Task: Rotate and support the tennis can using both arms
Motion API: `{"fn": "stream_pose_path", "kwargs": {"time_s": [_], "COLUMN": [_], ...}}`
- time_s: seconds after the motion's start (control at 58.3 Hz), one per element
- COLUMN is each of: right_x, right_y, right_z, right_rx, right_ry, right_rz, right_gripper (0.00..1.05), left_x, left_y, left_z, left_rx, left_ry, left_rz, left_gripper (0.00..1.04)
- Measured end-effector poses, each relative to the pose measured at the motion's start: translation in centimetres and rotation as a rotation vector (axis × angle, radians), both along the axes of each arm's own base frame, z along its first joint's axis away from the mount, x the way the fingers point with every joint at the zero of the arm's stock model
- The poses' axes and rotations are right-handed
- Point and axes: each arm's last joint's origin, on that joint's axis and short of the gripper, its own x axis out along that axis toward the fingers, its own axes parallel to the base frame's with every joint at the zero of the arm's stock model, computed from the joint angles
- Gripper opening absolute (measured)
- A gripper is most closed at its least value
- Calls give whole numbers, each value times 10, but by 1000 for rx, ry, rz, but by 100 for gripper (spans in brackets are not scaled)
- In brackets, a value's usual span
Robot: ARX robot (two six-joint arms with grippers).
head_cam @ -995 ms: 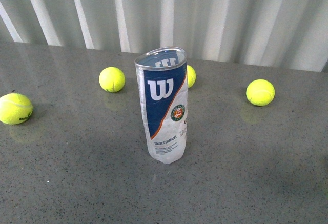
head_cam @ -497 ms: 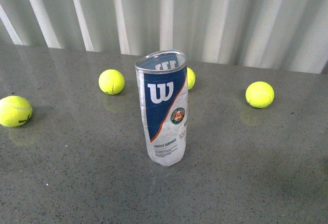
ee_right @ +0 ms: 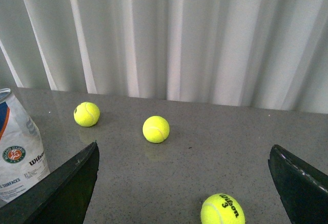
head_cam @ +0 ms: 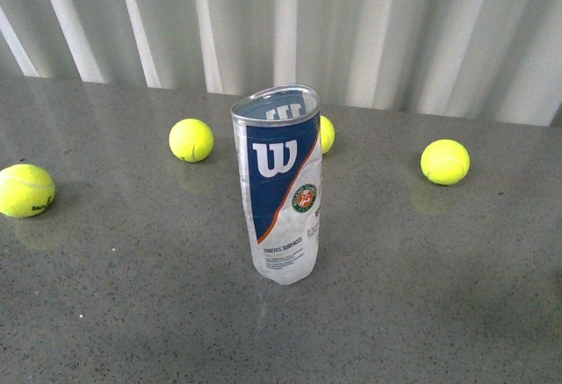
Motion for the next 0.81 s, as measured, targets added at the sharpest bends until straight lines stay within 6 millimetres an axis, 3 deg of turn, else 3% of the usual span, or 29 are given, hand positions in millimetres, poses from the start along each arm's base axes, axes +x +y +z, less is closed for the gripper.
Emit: {"fn": "stream_pose_path", "kwargs": {"time_s": [0.686,0.806], "right_x": [0,0], "right_y": [0,0], "right_z": [0,0], "right_rx": [0,0], "right_ry": [0,0], "right_rz": [0,0], "right_gripper": [98,98], "left_x": [-17,-17], "left_y": [0,0], "left_z": [-2,-2], "left_rx": [1,1], "left_ry": [-11,-11], "left_rz": [0,0], "left_gripper": [4,26]}}
